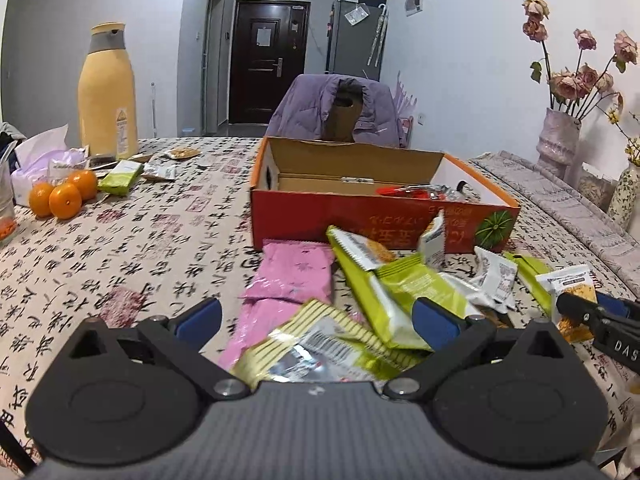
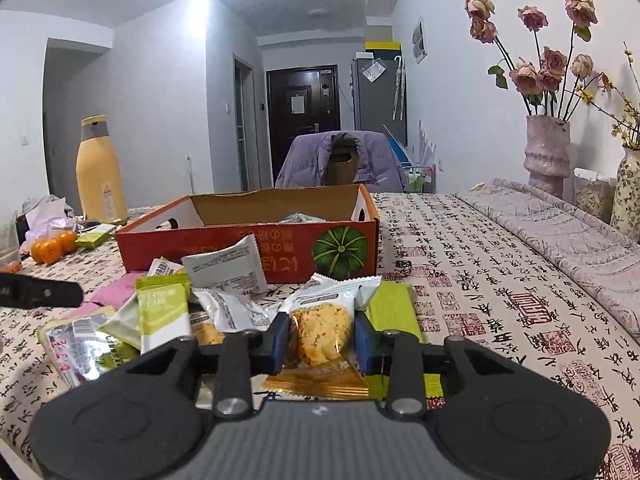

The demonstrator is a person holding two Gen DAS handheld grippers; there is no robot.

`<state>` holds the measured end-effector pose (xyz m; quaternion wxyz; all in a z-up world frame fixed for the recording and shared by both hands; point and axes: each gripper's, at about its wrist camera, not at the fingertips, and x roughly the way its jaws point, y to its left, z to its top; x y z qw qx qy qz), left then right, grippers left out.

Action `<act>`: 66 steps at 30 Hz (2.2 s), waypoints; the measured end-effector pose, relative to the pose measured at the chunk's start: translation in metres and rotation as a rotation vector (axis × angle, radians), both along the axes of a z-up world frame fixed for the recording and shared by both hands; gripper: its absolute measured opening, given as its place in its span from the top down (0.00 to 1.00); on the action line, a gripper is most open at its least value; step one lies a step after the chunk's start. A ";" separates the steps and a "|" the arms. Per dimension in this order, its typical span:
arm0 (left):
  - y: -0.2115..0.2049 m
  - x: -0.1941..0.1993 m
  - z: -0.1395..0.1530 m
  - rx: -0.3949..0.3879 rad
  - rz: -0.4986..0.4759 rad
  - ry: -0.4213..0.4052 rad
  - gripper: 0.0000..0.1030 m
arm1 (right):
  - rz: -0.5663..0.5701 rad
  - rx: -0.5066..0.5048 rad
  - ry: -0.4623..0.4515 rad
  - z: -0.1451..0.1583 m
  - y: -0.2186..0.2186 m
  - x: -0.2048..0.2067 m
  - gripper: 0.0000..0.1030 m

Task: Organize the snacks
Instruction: 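Grasp the green-white nut bar with the left gripper while the right holds the cookie packet, then carry the cookie packet and green-white nut bar over the open box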

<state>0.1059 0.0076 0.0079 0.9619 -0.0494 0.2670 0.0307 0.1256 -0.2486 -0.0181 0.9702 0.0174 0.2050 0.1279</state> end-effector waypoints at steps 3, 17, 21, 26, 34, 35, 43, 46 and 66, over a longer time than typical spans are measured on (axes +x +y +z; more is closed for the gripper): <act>-0.015 0.007 0.005 0.005 -0.012 0.009 0.00 | 0.000 0.007 -0.009 0.000 -0.004 -0.002 0.68; -0.106 0.038 -0.003 0.098 -0.031 0.121 0.09 | -0.003 0.059 -0.027 -0.007 -0.036 -0.001 0.68; -0.115 0.047 -0.008 0.099 0.007 0.162 0.21 | 0.014 0.066 -0.044 -0.008 -0.040 -0.004 0.68; -0.126 0.054 -0.017 0.132 0.036 0.199 0.29 | 0.027 0.088 -0.044 -0.013 -0.047 -0.003 0.68; -0.134 0.057 -0.022 0.186 0.089 0.215 0.50 | 0.053 0.107 -0.043 -0.017 -0.049 -0.009 0.68; -0.134 0.057 -0.022 0.187 0.091 0.214 0.53 | 0.053 0.109 -0.043 -0.017 -0.050 -0.010 0.68; -0.125 0.049 -0.020 0.154 0.097 0.190 0.65 | 0.047 0.105 -0.049 -0.016 -0.051 -0.016 0.68; -0.122 0.044 -0.017 0.140 0.091 0.173 0.65 | 0.050 0.100 -0.051 -0.015 -0.048 -0.018 0.68; -0.081 0.014 0.029 0.071 0.027 -0.036 0.65 | 0.068 0.065 -0.074 0.007 -0.010 -0.021 0.68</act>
